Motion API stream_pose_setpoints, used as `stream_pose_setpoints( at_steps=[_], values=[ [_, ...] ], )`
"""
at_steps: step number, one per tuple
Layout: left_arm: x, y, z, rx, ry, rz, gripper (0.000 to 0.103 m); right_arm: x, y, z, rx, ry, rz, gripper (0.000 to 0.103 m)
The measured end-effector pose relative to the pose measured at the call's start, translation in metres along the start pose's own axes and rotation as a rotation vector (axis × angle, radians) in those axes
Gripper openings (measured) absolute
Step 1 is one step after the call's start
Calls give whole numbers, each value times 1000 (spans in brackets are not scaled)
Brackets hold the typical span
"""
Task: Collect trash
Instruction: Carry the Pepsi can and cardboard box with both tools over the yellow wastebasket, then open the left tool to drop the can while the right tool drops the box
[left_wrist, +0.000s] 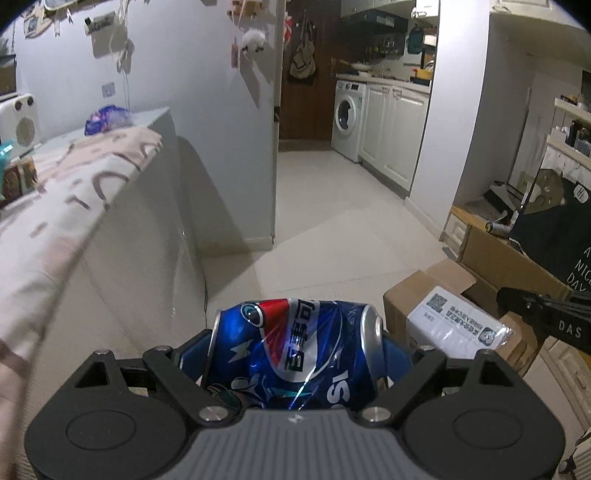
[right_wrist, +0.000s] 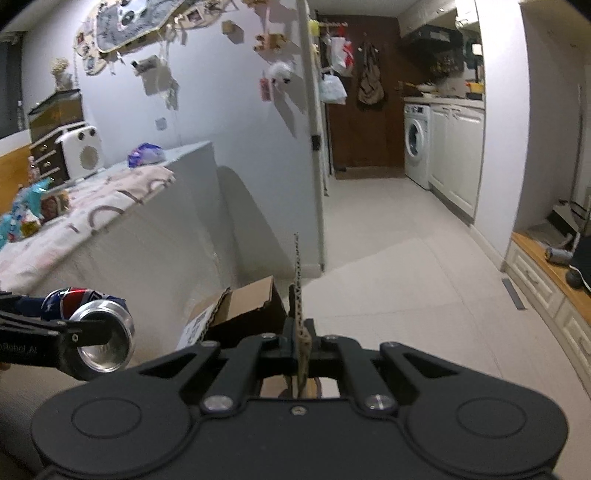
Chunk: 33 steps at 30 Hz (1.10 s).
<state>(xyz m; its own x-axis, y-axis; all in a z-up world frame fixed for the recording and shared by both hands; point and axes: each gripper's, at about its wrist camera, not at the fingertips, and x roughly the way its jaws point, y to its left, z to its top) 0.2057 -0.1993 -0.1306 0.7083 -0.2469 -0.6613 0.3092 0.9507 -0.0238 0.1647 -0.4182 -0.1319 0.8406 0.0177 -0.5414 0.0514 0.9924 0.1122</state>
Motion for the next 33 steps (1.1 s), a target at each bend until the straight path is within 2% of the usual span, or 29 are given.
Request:
stream_pose_setpoints(
  at_steps=[11, 22, 29, 33],
  values=[
    [84, 8, -12, -57, 106, -6, 91, 66, -16, -30, 87, 88, -46, 3],
    [210, 32, -20, -105, 267, 19, 91, 168, -27, -59, 184, 241, -47, 3],
    [299, 47, -41, -141, 390, 34, 91, 232, -39, -71, 226, 319, -65, 3],
    [344, 47, -51, -121, 457, 34, 91, 268, -45, -80, 241, 365, -74, 3]
  ],
)
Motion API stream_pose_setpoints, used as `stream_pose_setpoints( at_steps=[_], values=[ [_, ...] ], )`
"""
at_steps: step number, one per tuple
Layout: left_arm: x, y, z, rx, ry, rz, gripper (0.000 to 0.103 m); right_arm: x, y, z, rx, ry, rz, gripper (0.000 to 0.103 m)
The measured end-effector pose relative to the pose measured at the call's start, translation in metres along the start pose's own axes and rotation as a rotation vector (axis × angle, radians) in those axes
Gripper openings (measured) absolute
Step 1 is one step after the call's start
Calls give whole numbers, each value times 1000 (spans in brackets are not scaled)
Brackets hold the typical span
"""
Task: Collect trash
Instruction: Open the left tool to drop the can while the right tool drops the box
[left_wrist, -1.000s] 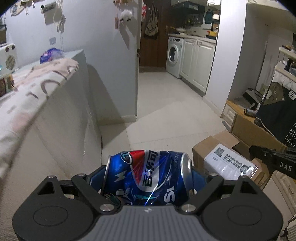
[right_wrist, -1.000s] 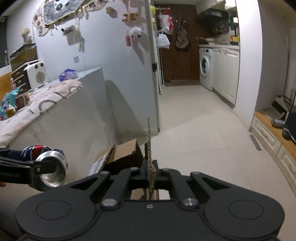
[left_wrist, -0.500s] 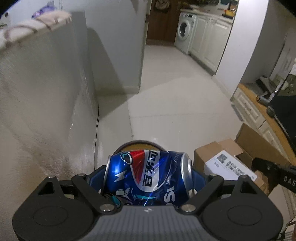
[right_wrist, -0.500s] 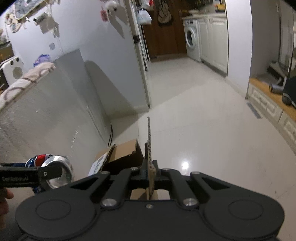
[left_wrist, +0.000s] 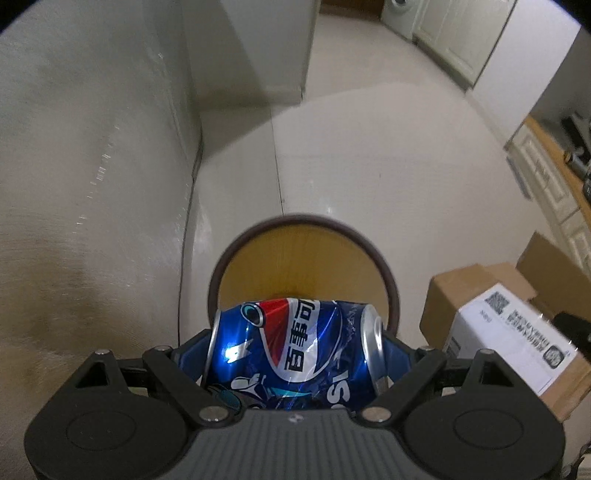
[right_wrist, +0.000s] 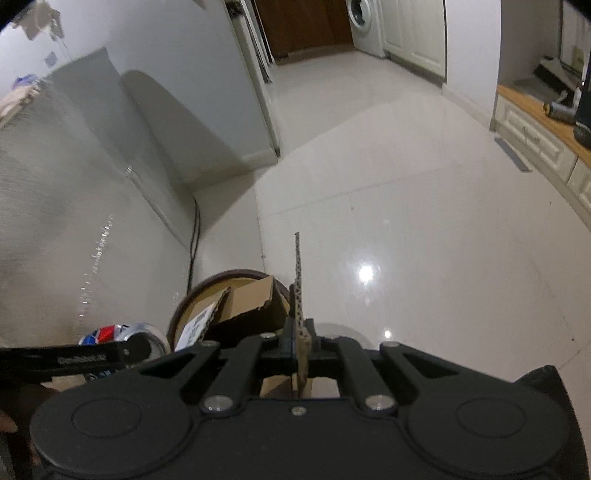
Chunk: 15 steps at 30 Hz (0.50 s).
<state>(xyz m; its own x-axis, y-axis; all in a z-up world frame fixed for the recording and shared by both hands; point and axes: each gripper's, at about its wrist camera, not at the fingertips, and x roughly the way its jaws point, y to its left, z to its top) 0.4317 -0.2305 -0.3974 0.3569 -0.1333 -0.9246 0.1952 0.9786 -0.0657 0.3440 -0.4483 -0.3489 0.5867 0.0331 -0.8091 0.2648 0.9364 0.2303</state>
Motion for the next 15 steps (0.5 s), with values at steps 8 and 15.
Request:
stream_pose_setpoints(
  at_steps=[8, 15],
  values=[
    [67, 5, 2, 21, 112, -28, 91, 57, 15, 14, -61, 59, -20, 3],
    [107, 7, -1, 67, 178, -60, 91, 92, 24, 26, -124, 88, -50, 3]
  ],
)
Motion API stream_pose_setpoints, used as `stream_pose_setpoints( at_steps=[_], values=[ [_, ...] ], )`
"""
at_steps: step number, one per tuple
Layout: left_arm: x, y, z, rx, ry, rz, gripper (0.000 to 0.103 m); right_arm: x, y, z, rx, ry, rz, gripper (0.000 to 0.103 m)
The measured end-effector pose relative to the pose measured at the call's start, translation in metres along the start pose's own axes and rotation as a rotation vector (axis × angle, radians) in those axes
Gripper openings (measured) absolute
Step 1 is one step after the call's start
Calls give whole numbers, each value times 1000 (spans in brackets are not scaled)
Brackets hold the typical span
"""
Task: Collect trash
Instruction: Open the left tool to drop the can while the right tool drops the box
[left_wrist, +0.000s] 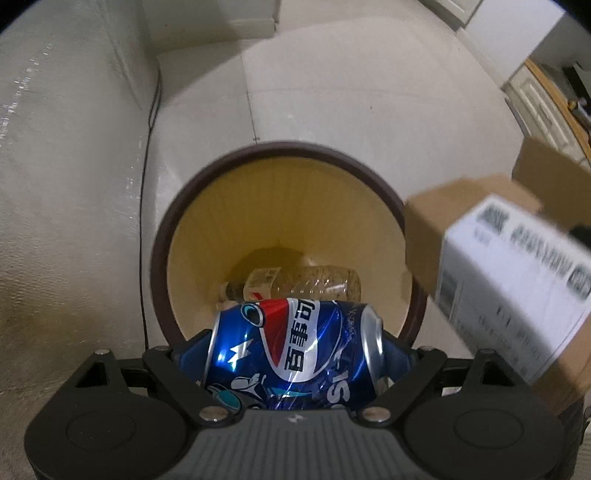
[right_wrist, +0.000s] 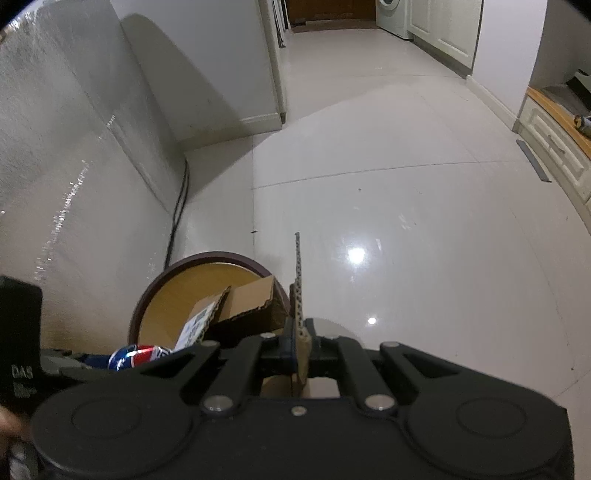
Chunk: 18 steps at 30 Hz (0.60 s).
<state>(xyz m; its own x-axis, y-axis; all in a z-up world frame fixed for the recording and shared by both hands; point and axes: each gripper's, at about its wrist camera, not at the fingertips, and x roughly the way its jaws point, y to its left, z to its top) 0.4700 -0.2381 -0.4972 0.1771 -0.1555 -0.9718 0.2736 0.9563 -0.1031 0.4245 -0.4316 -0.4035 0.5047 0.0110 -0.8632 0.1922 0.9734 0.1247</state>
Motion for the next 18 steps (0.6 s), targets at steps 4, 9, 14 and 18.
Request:
stream_pose_setpoints(
  at_steps=[4, 9, 14, 18],
  values=[
    [20, 4, 3, -2, 14, -11, 91, 9, 1, 8, 7, 4, -7, 3],
    [32, 8, 0, -25, 51, -26, 99, 18, 10, 16, -14, 10, -9, 3],
    [25, 6, -8, -12, 46, -18, 100, 27, 24, 23, -53, 26, 10, 3],
    [10, 4, -18, 38, 30, 8, 100, 40, 33, 30, -100, 58, 50, 3]
  ],
)
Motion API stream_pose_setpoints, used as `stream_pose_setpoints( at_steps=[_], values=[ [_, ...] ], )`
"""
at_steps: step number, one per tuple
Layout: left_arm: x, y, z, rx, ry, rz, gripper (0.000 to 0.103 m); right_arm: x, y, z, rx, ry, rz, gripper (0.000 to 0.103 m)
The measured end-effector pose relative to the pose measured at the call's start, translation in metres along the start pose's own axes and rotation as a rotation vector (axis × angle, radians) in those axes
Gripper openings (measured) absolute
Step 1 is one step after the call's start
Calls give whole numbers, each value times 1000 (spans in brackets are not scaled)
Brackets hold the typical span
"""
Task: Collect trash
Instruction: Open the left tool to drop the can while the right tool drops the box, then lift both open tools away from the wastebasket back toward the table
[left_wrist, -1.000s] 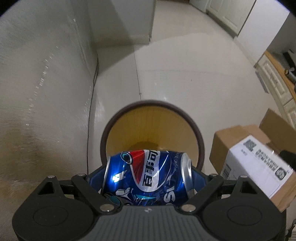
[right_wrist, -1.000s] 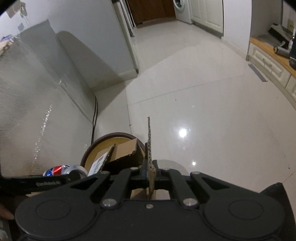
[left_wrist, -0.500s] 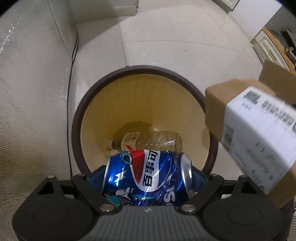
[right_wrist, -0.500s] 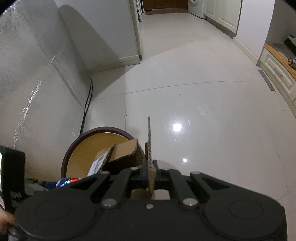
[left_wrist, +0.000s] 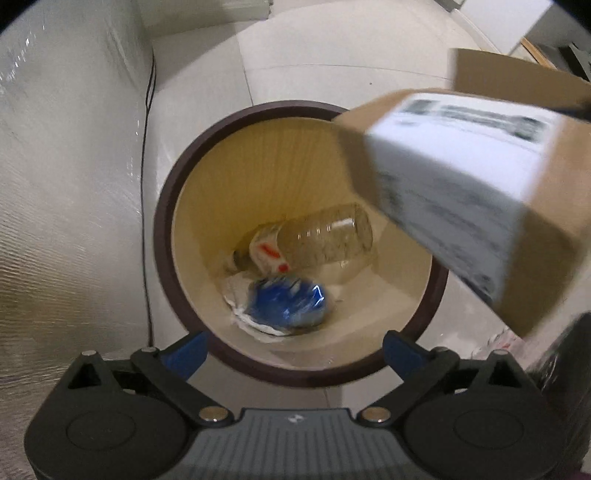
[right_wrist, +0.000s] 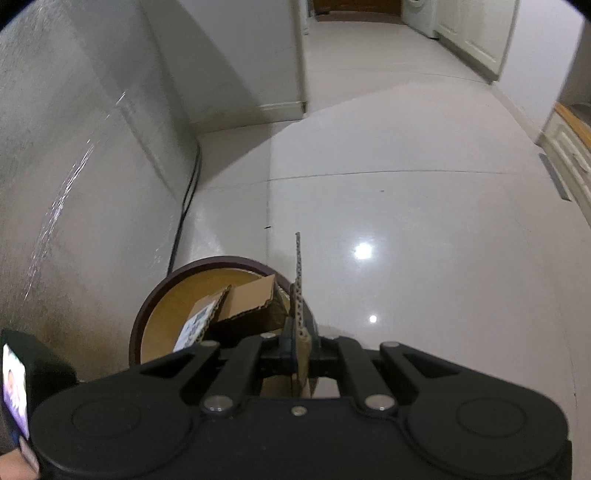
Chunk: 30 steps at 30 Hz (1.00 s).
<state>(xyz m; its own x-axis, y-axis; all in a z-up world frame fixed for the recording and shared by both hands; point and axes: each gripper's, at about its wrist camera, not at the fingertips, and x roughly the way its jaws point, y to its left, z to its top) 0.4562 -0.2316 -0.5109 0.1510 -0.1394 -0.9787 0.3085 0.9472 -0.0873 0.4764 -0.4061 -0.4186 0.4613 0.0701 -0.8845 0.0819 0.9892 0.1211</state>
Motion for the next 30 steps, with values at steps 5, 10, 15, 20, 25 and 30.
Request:
stream_pose_setpoints(
  at_steps=[5, 10, 15, 20, 25, 30],
  values=[
    [-12, 3, -6, -17, -4, -8, 100, 23, 11, 9, 10, 43, 75, 4],
    [-15, 11, -9, -37, -1, 1, 100, 42, 23, 8, 66, 20, 127, 83],
    [-22, 14, -13, -58, 2, 19, 100, 43, 24, -10, 7, 62, 104, 81],
    [-28, 17, -15, -70, 0, 25, 100, 38, 14, -23, 5, 90, 116, 84],
    [-42, 18, -20, -77, -16, 34, 100, 27, 10, -33, -5, 96, 102, 103],
    [-61, 15, -26, -83, -39, 39, 101, 10, 9, -43, -15, 104, 93, 103]
  ],
)
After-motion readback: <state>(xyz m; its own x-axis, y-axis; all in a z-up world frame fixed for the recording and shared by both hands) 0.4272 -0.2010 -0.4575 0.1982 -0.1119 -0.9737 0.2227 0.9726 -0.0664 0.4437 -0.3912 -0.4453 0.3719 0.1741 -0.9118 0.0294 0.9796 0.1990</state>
